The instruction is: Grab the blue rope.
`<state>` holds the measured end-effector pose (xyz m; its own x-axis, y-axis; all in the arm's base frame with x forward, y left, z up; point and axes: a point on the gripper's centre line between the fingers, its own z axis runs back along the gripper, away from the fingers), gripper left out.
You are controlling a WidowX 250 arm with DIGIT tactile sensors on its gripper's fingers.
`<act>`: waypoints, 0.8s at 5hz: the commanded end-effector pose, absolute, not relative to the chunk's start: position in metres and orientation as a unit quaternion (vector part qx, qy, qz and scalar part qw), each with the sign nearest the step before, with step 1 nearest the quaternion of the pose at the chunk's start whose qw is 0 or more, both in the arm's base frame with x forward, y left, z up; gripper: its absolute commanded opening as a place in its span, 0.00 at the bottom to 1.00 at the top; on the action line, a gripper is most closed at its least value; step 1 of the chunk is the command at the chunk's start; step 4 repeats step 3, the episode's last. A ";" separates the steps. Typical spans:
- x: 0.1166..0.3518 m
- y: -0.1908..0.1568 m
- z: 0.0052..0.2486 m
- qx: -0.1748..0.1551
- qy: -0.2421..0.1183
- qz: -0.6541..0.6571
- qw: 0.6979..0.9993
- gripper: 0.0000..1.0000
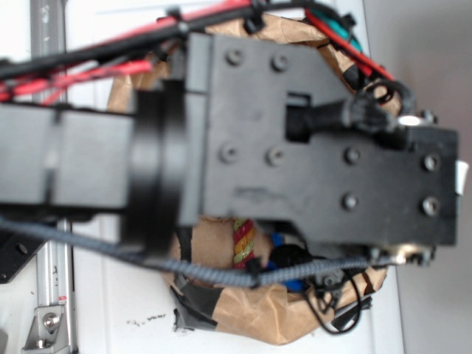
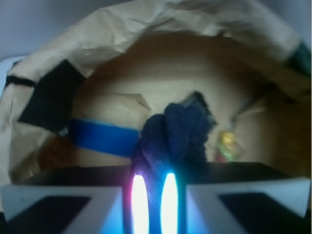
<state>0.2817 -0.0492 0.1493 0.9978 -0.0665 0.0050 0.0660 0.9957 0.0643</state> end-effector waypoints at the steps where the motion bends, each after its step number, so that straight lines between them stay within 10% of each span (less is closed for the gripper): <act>1: 0.262 -0.033 0.191 0.035 -0.050 -0.029 0.998 0.00; 4: 0.247 -0.022 0.204 0.027 -0.059 -0.011 0.998 0.00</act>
